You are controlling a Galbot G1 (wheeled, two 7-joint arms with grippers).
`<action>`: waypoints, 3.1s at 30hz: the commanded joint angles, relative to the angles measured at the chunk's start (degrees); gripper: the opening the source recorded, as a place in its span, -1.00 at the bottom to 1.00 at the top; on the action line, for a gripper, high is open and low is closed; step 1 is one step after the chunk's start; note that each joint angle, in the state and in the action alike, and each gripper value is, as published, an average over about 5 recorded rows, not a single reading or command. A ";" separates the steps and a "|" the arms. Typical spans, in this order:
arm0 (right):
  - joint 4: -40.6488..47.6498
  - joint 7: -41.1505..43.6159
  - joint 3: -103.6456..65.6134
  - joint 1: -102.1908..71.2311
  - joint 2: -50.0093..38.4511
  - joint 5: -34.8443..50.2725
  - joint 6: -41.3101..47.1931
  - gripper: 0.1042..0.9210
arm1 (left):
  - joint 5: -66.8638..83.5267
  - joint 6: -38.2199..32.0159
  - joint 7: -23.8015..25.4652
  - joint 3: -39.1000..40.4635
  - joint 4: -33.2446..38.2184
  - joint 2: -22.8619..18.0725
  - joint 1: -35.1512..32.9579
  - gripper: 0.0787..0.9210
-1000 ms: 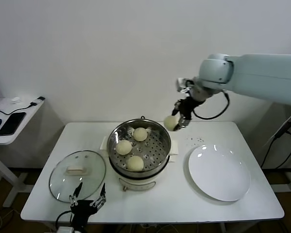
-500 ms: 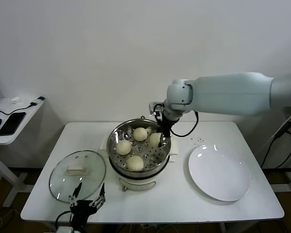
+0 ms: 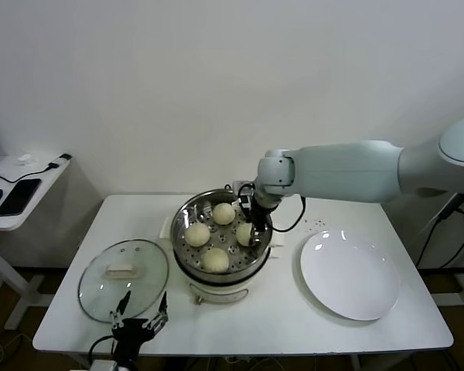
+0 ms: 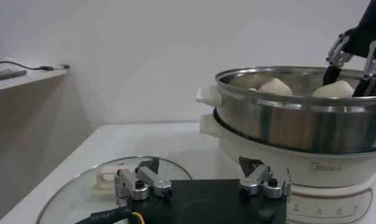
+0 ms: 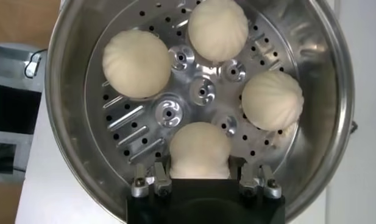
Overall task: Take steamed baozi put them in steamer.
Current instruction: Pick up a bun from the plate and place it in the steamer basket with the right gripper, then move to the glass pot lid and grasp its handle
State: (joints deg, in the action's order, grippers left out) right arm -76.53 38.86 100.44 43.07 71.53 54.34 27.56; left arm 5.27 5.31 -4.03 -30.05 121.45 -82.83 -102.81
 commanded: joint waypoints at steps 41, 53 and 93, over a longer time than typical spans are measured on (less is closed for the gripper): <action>-15.46 -33.12 -133.07 -111.12 -32.20 -21.12 -28.31 0.76 | 4.32 -3.52 1.63 -3.32 -0.21 3.96 4.31 0.77; -13.71 -30.54 -139.48 -128.02 -12.40 -24.07 -42.14 0.76 | -3.03 -7.87 -0.58 -4.16 -3.93 5.20 5.46 0.77; -19.24 -34.08 -134.10 -132.36 2.49 -35.20 -41.45 0.76 | -79.77 -5.28 -23.62 -5.16 -38.22 10.97 20.43 0.77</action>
State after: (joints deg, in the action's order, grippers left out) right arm -94.20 5.36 -33.26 -88.27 72.75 20.13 -15.02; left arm -62.99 -2.49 -25.25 -35.85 92.74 -72.46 -88.37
